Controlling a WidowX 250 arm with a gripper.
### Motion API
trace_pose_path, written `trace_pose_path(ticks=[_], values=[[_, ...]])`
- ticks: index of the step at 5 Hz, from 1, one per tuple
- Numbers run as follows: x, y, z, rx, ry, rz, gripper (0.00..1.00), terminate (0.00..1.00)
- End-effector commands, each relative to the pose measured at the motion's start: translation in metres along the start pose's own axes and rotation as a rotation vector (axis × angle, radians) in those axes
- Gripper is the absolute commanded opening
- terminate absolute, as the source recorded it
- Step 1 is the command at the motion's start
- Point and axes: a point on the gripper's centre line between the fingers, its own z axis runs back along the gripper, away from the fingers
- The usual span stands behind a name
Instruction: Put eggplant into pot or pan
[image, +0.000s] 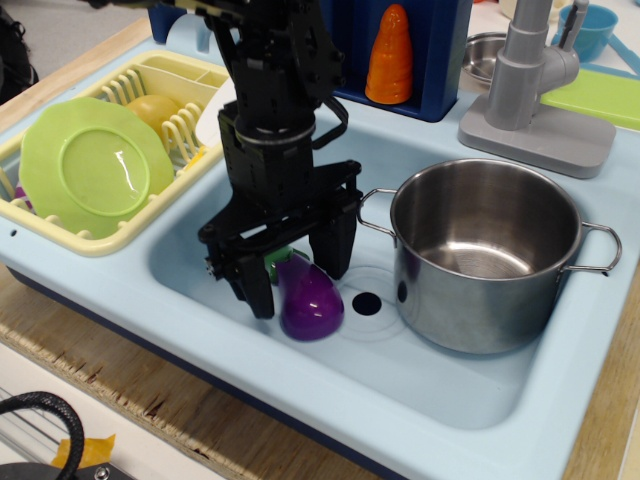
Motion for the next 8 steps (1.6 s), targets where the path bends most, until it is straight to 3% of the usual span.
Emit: trace_pose_path(ticks=[1, 2, 3, 6, 7, 8], values=[[-0.001, -0.003, -0.006, -0.013, 0.006, -0.031, 1.00, 0.00], [-0.006, -0.002, -0.013, -0.040, -0.021, -0.045, 0.00, 0.00], [-0.005, 0.000, -0.010, -0.024, -0.023, -0.048, 0.00, 0.00], [0.030, 0.014, 0.042, -0.021, -0.193, 0.044, 0.00, 0.00], [0.028, 0.012, 0.059, -0.111, -0.218, 0.052, 0.00, 0.00], [0.015, -0.009, 0.081, -0.150, -0.241, -0.003, 0.00, 0.00]])
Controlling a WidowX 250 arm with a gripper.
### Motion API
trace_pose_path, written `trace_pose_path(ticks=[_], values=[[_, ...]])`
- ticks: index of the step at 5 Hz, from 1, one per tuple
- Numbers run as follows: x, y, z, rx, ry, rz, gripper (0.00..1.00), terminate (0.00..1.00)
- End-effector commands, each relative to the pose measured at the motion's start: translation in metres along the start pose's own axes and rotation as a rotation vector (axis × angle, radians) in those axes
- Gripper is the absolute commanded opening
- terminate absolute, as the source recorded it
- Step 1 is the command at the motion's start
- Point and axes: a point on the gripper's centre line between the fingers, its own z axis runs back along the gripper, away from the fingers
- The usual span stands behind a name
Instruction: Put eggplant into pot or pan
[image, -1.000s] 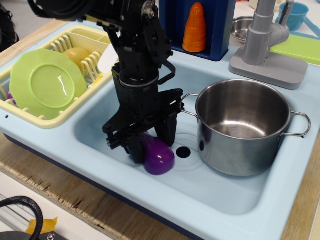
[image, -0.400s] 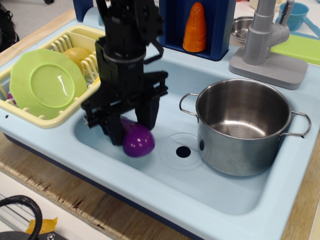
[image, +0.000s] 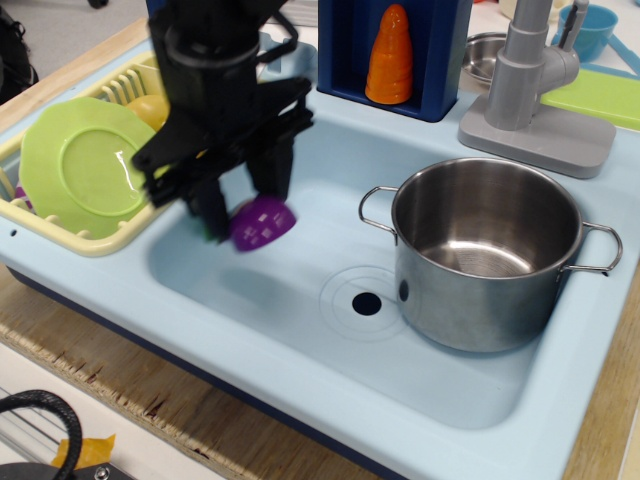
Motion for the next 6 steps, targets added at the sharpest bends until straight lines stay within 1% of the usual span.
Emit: trace_pose_path(ticks=[1, 2, 4, 5, 6], values=[[-0.017, -0.033, 0.038, -0.095, -0.046, -0.070, 0.00, 0.00], [-0.029, -0.058, 0.048, -0.149, -0.043, -0.116, 0.00, 0.00], [-0.056, -0.090, 0.048, -0.251, -0.028, -0.185, 0.00, 0.00], [-0.066, -0.089, 0.046, -0.258, -0.008, -0.160, 1.00, 0.00], [-0.066, -0.089, 0.046, -0.258, -0.008, -0.160, 1.00, 1.00]])
